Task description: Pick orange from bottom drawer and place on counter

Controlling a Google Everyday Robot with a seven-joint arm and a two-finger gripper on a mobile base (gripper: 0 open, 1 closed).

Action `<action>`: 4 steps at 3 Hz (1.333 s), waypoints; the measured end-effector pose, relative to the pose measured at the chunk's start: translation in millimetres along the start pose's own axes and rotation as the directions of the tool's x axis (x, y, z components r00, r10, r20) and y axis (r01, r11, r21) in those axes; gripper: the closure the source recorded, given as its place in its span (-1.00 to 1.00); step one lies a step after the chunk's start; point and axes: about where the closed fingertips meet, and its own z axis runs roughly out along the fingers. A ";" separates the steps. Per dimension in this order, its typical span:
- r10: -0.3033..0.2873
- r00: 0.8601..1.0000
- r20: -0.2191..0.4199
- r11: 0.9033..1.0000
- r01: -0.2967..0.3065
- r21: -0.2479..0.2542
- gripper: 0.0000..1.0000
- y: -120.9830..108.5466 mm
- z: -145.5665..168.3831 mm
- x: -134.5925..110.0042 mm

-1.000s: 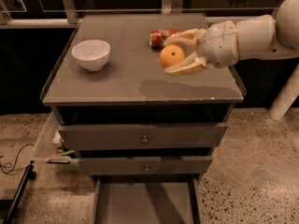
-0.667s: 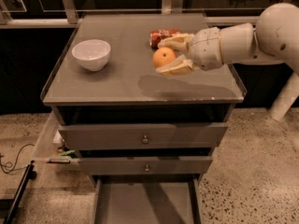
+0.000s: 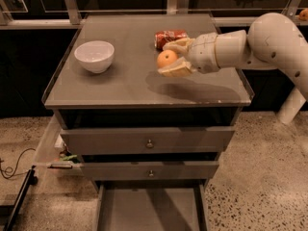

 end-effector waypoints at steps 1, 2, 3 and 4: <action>0.057 0.998 0.000 0.998 -0.057 0.022 1.00 -8.3 9.9 16.7; 0.127 0.992 0.007 0.991 -0.127 0.031 1.00 -4.0 18.0 41.2; 0.178 0.984 0.008 0.983 -0.178 0.032 1.00 3.8 23.4 60.6; 0.178 0.984 0.008 0.983 -0.178 0.032 0.61 3.8 23.4 60.6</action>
Offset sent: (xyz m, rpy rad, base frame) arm 0.0313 -0.0218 -0.0664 0.1159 0.1422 -0.1204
